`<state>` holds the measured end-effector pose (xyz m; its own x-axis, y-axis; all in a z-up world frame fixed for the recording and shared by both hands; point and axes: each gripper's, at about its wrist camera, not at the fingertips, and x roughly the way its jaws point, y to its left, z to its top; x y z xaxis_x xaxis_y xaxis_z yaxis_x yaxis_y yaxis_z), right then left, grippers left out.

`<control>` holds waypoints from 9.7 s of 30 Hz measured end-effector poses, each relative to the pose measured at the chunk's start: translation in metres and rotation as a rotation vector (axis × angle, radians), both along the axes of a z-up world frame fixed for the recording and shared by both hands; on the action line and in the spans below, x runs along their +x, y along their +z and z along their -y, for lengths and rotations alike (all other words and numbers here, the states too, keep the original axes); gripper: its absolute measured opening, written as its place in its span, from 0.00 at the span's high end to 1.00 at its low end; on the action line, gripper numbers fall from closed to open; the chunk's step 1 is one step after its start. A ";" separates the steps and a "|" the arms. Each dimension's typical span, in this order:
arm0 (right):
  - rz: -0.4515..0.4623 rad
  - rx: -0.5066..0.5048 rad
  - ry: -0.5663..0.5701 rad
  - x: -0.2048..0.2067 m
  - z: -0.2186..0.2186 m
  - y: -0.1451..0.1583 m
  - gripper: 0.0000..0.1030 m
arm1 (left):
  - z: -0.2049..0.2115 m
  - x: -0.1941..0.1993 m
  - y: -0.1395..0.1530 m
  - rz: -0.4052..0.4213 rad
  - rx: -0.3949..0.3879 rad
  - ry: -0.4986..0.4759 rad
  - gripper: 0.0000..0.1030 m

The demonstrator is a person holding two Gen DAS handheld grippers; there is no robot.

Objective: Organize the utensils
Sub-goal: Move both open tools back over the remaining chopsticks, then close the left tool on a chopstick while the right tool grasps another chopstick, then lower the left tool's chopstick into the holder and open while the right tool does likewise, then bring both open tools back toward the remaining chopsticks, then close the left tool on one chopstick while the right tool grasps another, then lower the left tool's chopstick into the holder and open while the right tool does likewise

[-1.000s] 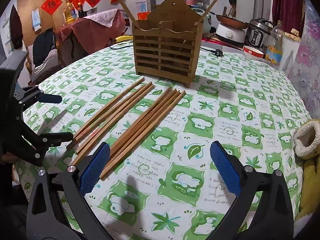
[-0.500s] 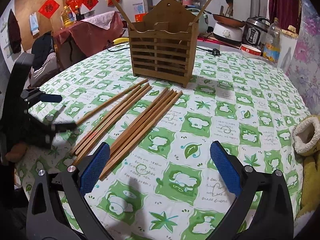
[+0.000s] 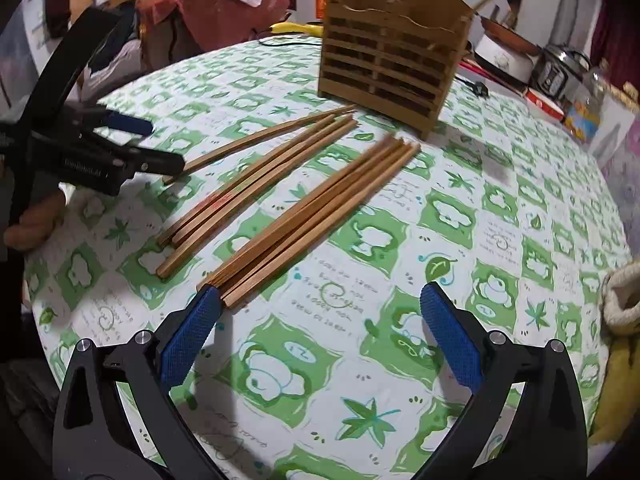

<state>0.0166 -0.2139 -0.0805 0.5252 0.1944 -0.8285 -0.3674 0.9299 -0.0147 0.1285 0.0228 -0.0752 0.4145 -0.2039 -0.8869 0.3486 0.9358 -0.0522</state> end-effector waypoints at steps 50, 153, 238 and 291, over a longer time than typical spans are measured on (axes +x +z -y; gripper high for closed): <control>0.220 0.258 -0.256 -0.011 0.089 0.071 0.94 | 0.015 -0.044 0.082 0.250 -0.057 -0.127 0.94; 0.183 0.177 -0.383 0.074 0.079 0.035 0.08 | 0.029 0.044 0.067 0.328 0.053 0.172 0.06; 0.000 -0.036 -0.146 -0.006 0.020 -0.004 0.18 | 0.027 -0.004 -0.003 0.003 0.058 -0.077 0.04; 0.485 0.350 -0.239 0.058 0.061 0.212 0.94 | 0.055 0.023 0.212 0.400 -0.234 -0.082 0.95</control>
